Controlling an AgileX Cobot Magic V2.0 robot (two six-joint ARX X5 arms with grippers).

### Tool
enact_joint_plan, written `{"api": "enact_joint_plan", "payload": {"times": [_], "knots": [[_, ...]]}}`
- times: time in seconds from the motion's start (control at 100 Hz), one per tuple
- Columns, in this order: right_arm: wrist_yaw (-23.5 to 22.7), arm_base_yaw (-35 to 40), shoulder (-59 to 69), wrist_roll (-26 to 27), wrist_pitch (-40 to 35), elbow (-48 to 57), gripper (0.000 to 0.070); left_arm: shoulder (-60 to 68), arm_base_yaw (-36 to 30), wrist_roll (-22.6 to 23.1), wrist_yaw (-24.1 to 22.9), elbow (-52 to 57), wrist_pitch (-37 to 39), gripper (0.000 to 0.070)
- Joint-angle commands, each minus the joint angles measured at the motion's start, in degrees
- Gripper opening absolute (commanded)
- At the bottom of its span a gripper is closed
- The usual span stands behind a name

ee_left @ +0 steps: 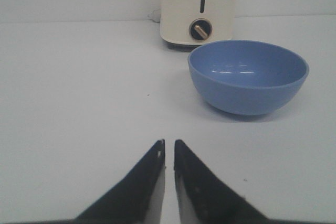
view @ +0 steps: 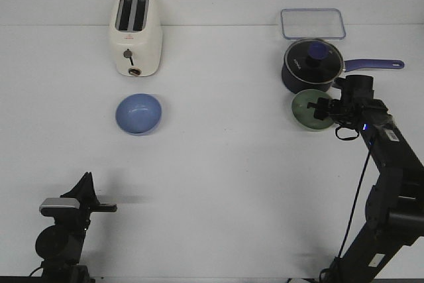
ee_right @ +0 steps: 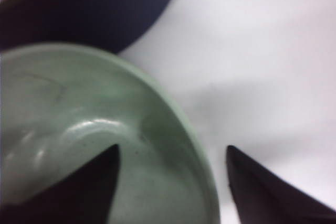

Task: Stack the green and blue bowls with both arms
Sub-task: 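Reach the right gripper forward to the rim of the pale green bowl, then close the right gripper on the green bowl rim and lift it, then carry the green bowl toward the robot and lower it onto the table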

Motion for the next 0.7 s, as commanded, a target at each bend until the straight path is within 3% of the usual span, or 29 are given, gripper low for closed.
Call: {"api": "enact_joint_plan", "payload": {"times": [0.0,0.19,0.43,0.58,0.69], "knots": [[-0.02,0.00,0.90,-0.17,1.44,1.29,0.0013,-0.11,0.02,0.90,0.07,-1.16,0.83,0.0015],[-0.90,-0.26,-0.79,-0.04,0.37,1.49,0.0000,-0.11,0.02,0.90,0.09,-1.16,0.79,0.0015],[-10.71,-0.74,-11.54,-1.46,-5.33,1.44,0.0000,-0.11,0.02,0.90,0.07,-1.16,0.81,0.0015],[-11.15,2.99,-21.14,-3.04,-12.35,0.70,0.0000,-0.13,0.02,0.90,0.07,-1.16,0.83,0.0015],[-11.10,8.41,-28.81,-3.04,-13.27,-3.37,0.0000,-0.11,0.02,0.90,0.07,-1.16,0.83,0.0015]]}}
